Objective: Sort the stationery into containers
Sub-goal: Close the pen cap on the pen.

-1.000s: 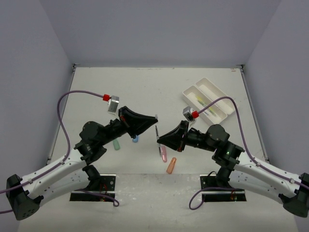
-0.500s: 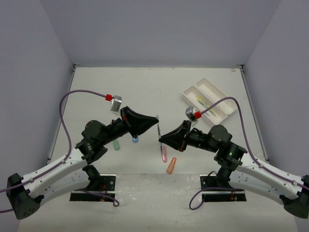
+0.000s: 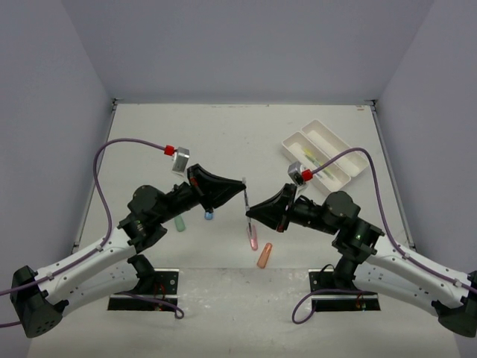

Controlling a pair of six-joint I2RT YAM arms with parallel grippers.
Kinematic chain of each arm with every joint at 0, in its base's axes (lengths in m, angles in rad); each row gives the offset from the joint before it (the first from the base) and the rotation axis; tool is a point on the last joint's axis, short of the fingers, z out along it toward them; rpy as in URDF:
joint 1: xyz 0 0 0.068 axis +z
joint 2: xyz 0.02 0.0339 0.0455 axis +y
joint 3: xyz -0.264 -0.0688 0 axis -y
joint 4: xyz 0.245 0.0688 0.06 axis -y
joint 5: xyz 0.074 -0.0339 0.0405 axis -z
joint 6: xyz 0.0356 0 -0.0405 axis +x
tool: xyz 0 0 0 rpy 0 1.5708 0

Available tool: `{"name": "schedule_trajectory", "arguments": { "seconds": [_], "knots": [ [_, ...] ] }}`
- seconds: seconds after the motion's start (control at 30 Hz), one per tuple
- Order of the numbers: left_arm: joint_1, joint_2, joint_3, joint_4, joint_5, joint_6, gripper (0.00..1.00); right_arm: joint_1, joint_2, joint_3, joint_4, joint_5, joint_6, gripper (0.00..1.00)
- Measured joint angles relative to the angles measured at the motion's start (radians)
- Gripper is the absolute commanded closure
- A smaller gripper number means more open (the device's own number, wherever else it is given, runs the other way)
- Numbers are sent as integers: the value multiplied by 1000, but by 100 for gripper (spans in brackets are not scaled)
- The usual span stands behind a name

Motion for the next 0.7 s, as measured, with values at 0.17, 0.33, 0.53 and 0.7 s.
{"name": "schedule_trajectory", "arguments": {
  "seconds": [0.17, 0.33, 0.53, 0.7],
  "knots": [
    [0, 0, -8, 17, 3, -9, 100, 1, 17, 26, -15, 14, -3, 100],
    [0, 4, -22, 39, 9, -26, 100, 1, 40, 56, -20, 37, -7, 100],
    [4, 7, -34, 84, 0, -29, 100, 7, 72, 90, -21, 66, -17, 100],
    [11, 4, -34, 112, -17, -23, 92, 14, 92, 137, -50, 104, -44, 100]
  ]
}}
